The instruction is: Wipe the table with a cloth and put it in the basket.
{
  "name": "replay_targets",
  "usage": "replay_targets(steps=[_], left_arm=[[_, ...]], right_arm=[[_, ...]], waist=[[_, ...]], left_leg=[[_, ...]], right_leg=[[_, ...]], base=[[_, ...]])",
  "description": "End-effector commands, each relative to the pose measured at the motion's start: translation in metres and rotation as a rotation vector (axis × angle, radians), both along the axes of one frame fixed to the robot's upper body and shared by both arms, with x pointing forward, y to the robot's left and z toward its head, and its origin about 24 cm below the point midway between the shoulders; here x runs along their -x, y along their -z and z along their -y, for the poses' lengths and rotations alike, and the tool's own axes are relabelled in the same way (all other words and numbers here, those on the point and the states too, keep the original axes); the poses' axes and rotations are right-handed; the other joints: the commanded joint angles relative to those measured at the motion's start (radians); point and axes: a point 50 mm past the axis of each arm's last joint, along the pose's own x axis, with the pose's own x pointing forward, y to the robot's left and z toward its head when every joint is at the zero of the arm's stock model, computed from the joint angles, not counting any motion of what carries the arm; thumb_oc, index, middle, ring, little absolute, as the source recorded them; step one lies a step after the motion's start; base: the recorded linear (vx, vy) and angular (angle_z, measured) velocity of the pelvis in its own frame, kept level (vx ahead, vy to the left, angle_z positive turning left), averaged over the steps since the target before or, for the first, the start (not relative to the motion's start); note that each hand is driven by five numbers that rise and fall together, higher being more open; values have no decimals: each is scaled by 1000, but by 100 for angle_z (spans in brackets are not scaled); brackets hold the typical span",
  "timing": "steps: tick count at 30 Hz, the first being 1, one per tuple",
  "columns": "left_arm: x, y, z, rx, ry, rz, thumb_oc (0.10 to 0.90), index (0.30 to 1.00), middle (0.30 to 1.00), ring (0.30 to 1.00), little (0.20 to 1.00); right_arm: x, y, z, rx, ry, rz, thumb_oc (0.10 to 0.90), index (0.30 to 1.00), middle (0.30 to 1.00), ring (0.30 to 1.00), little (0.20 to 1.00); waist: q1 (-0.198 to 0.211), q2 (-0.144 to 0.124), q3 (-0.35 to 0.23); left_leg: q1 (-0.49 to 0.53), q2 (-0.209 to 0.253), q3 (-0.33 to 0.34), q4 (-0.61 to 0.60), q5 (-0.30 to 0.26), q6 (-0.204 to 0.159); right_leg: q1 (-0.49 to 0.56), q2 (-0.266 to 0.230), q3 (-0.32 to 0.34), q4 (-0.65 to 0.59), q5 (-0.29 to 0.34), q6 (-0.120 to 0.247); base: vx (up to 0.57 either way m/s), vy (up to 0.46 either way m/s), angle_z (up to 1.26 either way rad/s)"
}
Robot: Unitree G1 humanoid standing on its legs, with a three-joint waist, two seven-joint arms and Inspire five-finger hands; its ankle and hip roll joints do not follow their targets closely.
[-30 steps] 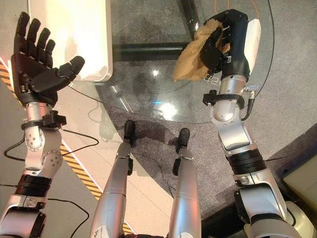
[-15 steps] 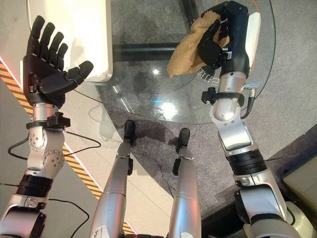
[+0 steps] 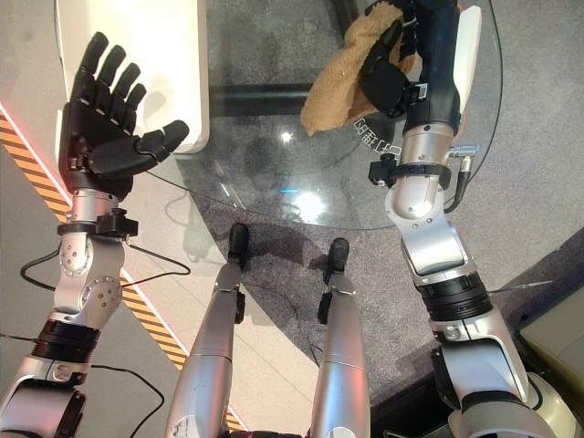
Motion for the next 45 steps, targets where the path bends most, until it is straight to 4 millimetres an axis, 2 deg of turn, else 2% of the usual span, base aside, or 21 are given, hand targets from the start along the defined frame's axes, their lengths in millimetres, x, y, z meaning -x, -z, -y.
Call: replay_targets(steps=[1, 10, 23, 31, 37, 45], left_arm=[[21, -60, 12, -26, 88, 294, 800, 900, 900, 900, 900], [18, -74, 28, -53, 120, 345, 800, 900, 900, 900, 900], [14, -94, 58, -107, 165, 406, 800, 900, 900, 900, 900], [11, -103, 74, -87, 199, 417, 800, 900, 900, 900, 900], [5, -98, 85, -102, 242, 374, 800, 900, 900, 900, 900], [-1, -89, 87, -122, 251, 329, 800, 900, 900, 900, 900]], right_arm=[[72, -92, -30, 45, -225, 540, 100, 300, 300, 300, 200], [82, -100, -47, 49, -356, 558, 100, 300, 300, 300, 200], [88, -101, -70, 26, -595, 516, 100, 300, 300, 300, 200], [92, -101, -81, 27, -670, 526, 100, 300, 300, 300, 200], [95, -104, -86, 38, -680, 533, 100, 300, 300, 300, 200], [100, -108, -86, 40, -686, 562, 100, 300, 300, 300, 200]], waist=[[-19, -17, -24], [-31, -26, -24], [-51, -34, -24], [-63, -37, -24], [-69, -40, -24], [-73, -44, -24]], left_leg=[[76, -96, 129, -8, -63, 125], [88, -91, 135, -18, -53, 121], [101, -83, 144, -21, -61, 115], [98, -78, 148, -28, -51, 112], [107, -76, 150, -28, -60, 109], [116, -73, 152, -25, -63, 108]], right_leg=[[98, 117, -57, -123, 32, -52], [110, 121, -49, -134, 40, -55], [118, 125, -38, -133, 28, -55], [114, 127, -34, -141, 36, -56], [124, 129, -30, -142, 27, -56], [131, 131, -27, -141, 25, -58]], base=[[0, 0, 0], [0, 0, 0], [-1, 2, 0], [0, 1, 0], [2, 4, -4], [9, 1, 0]])
